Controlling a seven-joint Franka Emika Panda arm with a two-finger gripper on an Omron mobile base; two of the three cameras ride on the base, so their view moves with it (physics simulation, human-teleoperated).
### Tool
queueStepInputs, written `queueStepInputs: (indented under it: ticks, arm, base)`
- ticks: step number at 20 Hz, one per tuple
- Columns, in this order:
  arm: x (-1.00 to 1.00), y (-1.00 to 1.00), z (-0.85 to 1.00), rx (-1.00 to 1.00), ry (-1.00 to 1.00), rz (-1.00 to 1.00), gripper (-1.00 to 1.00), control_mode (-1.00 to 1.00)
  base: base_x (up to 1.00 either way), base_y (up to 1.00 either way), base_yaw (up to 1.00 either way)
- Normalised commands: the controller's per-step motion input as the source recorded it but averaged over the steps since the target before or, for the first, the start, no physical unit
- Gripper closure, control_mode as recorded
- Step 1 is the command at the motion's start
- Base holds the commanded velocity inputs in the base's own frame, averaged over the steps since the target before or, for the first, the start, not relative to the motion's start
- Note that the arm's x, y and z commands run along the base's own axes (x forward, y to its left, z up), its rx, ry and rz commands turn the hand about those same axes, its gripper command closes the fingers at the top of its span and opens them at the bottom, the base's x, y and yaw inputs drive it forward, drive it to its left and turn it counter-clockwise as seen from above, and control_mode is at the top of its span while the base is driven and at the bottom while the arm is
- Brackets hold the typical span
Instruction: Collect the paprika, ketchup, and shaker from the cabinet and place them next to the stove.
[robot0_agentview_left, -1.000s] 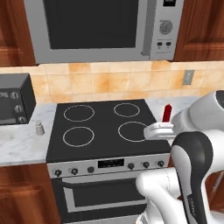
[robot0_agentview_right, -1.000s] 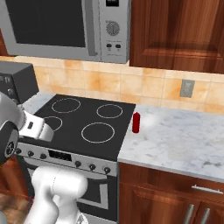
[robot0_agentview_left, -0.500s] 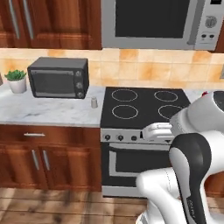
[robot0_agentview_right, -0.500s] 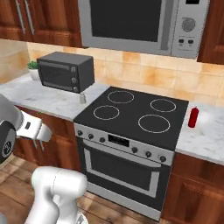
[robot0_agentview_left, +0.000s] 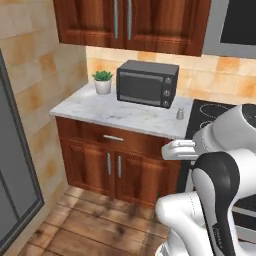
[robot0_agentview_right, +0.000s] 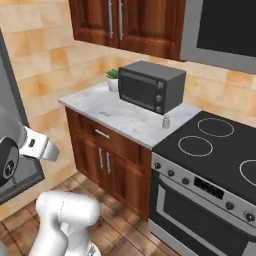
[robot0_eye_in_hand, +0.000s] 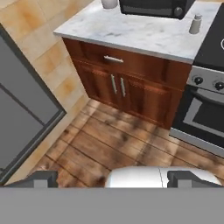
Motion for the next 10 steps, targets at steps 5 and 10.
queueStepInputs:
  ticks: [5,10]
  arm:
    - [0.0,0.0,0.0,0.0,0.0,0.0,-1.0,1.0]
    - [0.0,0.0,0.0,0.0,0.0,0.0,-1.0,1.0]
  base:
    - [-0.08,0.71,0.5]
    - [-0.14,0.66,0.5]
